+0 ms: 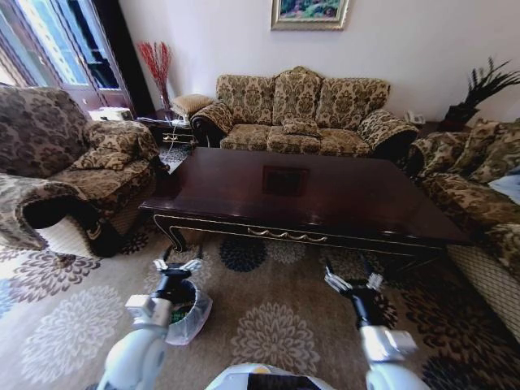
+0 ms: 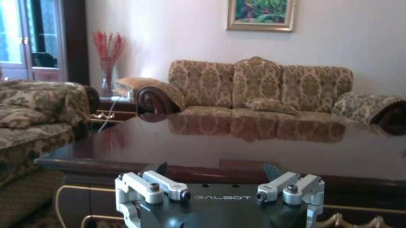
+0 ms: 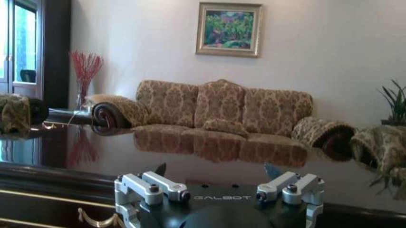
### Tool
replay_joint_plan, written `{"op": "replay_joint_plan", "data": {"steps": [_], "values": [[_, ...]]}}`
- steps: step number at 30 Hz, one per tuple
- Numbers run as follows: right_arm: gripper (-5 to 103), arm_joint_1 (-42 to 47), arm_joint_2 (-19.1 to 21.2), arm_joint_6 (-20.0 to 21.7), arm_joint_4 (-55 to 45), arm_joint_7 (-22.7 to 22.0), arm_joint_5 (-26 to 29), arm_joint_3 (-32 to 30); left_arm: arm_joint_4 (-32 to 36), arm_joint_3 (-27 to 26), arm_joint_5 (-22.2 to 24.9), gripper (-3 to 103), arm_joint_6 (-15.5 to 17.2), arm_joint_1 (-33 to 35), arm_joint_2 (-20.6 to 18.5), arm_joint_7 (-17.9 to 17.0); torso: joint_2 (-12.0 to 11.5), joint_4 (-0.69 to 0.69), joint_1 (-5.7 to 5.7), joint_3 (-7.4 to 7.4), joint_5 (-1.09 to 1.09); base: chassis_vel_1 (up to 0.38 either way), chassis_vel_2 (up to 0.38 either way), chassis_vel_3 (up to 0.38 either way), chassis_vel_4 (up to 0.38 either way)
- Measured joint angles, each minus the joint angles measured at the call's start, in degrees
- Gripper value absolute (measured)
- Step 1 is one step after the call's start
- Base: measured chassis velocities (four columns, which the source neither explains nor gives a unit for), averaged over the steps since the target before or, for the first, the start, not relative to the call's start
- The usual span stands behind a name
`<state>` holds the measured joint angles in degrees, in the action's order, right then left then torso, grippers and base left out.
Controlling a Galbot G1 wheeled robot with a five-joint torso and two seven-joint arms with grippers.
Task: Move to the front of the table and place the trash on the table into the trash bin.
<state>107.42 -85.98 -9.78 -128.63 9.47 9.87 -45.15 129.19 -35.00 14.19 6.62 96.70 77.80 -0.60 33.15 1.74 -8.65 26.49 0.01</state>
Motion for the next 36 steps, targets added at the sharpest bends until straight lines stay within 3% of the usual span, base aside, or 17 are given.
{"op": "replay_joint_plan", "data": {"steps": [2, 3, 10, 23, 30, 36], "values": [[100, -0.4, 4.1, 0.1, 0.8, -0.5, 6.8, -2.0, -1.5, 1.6, -0.7, 100, 0.3, -1.5, -1.0, 0.6, 0.0, 0.01, -0.01, 0.01, 0.01, 0.0, 0.0, 0.0, 0.0], [100, -0.9, 4.4, 0.7, 0.2, -1.0, 7.2, -1.9, -1.7, 1.7, -0.7, 100, 0.3, -1.8, -1.0, 0.7, 0.0, 0.01, -0.01, 0.01, 0.01, 0.0, 0.0, 0.0, 0.0], [100, -3.6, 4.5, 3.4, -2.4, -2.0, 6.9, -0.2, -1.3, 3.0, -1.2, 100, 1.1, -1.9, -0.6, 1.3, 0.0, 0.01, -0.01, 0.01, 0.0, 0.0, 0.0, 0.0, 0.0], [100, -4.3, 4.9, 2.6, -1.8, -2.7, 4.6, 4.0, -1.3, 4.8, -4.7, 100, 1.2, -1.3, 1.1, 0.9, 0.0, 0.01, -0.01, 0.01, 0.0, 0.0, 0.0, 0.0, 0.0], [100, -5.1, 5.4, 2.8, -1.1, -3.7, 3.9, 4.8, -2.4, 3.7, -3.8, 100, -1.8, -1.3, 1.5, 0.7, 0.0, 0.0, -0.01, 0.01, 0.0, -0.035, -0.031, -0.041, -0.045], [100, -4.5, 5.5, 4.0, -2.5, -5.8, 4.5, 6.4, -1.5, 2.5, -0.9, 100, -0.8, -0.6, 1.3, 0.7, 0.0, 0.01, -0.01, 0.01, -0.02, -0.007, -0.007, -0.009, -0.012]]}}
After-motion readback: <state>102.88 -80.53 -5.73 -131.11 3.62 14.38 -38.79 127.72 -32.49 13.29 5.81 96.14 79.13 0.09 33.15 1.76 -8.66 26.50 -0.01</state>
